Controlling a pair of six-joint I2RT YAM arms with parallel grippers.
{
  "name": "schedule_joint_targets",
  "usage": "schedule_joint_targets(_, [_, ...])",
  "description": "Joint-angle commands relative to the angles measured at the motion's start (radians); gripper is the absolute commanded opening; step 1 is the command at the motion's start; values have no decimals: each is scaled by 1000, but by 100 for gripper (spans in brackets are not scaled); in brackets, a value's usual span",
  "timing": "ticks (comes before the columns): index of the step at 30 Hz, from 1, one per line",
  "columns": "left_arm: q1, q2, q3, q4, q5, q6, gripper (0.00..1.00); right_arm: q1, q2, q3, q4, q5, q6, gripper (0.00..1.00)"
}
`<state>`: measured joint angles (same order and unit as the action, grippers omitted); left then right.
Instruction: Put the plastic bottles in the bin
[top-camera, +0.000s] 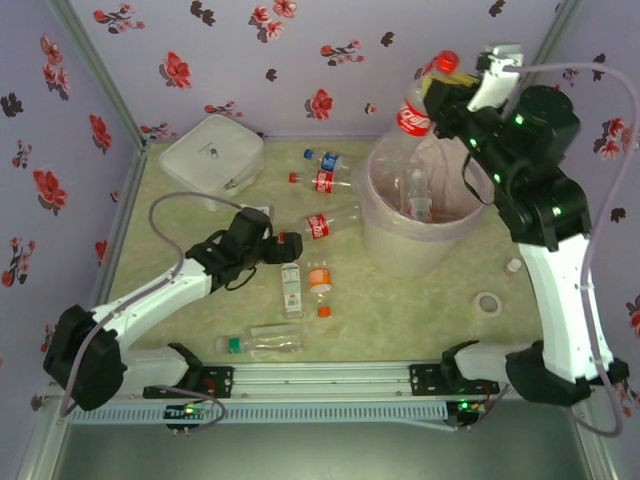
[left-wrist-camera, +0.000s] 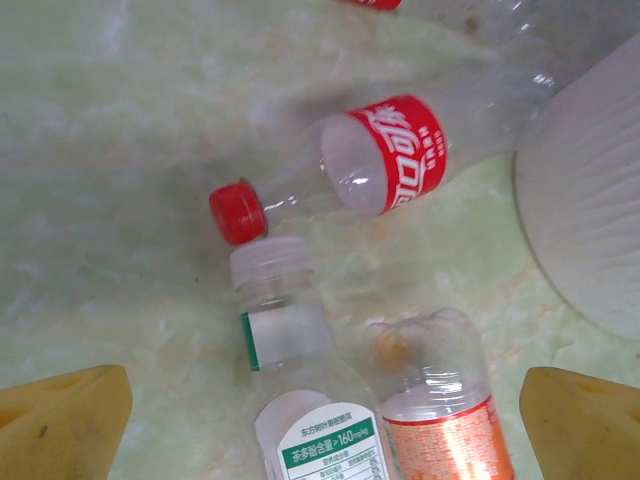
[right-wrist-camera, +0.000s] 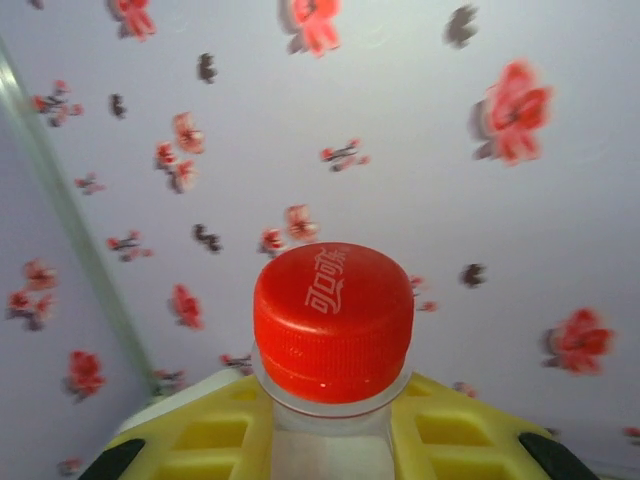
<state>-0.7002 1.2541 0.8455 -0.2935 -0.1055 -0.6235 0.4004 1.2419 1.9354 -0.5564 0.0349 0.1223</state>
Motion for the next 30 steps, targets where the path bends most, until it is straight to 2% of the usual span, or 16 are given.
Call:
schedule_joint_targets(1, [6, 42, 62, -60, -8, -25, 100, -2, -28, -79, -36, 266, -165, 0])
schedule_joint_targets(3, [5, 51, 57, -50, -8, -23, 100, -9, -43, -131, -27, 347, -205, 0])
schedule_joint_targets(10, [5, 70, 67, -58, -6, -24, 99, -61, 20, -195, -90, 376, -211, 0])
schedule_joint_targets(20, [0, 45, 19, -40, -9, -49, 98, -157, 204, -223, -263, 171, -131, 0])
schedule_joint_targets(30, [-1, 60, -5, -54, 18, -65, 98, -185, 299, -451, -127, 63, -55, 0])
